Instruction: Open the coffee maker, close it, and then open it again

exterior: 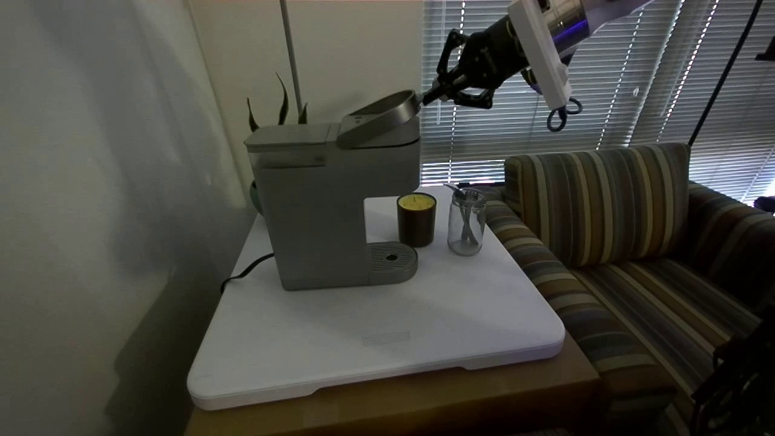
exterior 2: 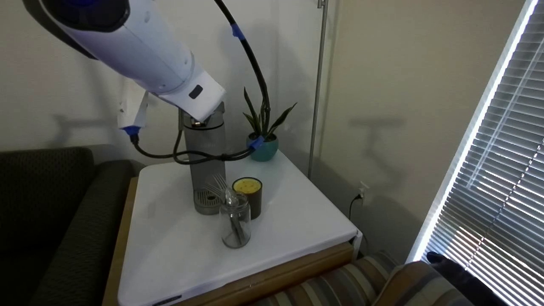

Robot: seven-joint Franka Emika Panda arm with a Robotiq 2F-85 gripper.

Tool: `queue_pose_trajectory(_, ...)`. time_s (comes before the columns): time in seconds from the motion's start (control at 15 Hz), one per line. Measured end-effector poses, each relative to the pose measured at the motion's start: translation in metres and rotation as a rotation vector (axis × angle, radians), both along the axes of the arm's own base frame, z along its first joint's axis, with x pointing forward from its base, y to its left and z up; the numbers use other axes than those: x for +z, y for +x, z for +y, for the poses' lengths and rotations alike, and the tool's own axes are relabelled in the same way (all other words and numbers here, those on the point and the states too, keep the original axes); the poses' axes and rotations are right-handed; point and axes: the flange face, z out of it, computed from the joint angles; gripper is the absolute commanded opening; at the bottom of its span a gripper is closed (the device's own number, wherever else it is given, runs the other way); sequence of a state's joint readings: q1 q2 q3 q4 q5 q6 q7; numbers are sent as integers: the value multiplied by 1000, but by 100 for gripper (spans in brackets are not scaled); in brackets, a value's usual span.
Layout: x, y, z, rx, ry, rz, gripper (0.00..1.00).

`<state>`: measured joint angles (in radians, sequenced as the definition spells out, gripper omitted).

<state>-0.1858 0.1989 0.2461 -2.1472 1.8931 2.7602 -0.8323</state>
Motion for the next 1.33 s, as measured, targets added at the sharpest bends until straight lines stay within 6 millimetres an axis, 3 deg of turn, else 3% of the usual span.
queue_pose_trajectory(1.33,33,14,9,44,-20,-102,0)
